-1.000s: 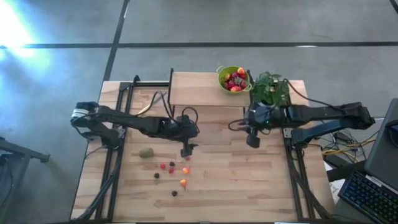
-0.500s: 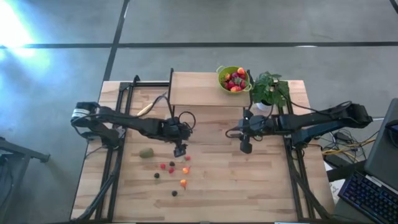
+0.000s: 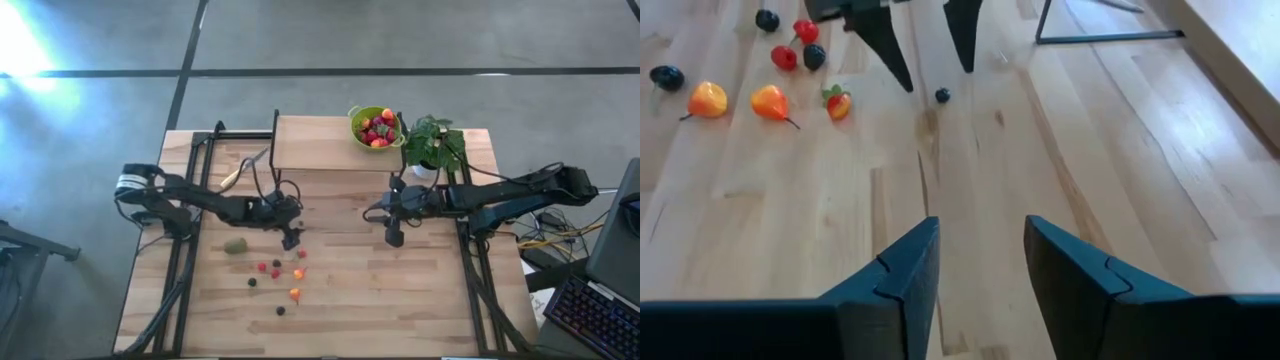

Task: Build produce basket
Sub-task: Move the blueberry to the center of the table

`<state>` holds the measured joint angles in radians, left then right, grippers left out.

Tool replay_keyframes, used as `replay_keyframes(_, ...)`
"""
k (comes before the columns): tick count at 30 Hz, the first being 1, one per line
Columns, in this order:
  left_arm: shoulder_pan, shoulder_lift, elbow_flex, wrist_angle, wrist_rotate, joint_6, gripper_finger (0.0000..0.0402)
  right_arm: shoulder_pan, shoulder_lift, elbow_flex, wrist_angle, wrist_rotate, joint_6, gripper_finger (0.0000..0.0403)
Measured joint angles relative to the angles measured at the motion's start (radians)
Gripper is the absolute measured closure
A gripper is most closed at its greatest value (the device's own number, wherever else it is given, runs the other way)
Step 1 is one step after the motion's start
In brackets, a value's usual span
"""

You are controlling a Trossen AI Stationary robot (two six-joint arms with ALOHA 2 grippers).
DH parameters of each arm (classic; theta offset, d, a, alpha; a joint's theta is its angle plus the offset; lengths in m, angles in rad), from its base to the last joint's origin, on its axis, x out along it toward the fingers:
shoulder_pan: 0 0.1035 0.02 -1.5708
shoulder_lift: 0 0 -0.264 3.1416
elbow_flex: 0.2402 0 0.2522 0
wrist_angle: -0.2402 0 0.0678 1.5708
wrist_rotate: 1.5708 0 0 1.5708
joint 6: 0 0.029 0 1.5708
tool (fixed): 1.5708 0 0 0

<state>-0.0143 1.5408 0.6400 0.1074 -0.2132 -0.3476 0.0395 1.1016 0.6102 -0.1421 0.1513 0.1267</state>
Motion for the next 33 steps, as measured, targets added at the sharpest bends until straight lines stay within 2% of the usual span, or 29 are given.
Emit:
replay_keyframes(10,0.0,0.104,-0.029,0.107,-0.041,0.003,0.0085,0.0,0.0,0.001,0.004,0.0,-0.007,0.0283)
replay_keyframes(21,-0.003,0.112,-0.029,0.11,-0.068,-0.006,0.009,0.003,0.0,0.001,0.003,-0.002,-0.026,0.0334)
replay_keyframes(25,-0.002,0.112,-0.029,0.106,-0.068,-0.026,0.0118,0.003,0.0,0.0,0.003,-0.001,-0.025,0.035)
replay_keyframes(33,0.0,0.112,-0.03,0.103,-0.074,-0.051,0.0206,0.003,0.0,0.0,0.002,-0.001,-0.026,0.0368)
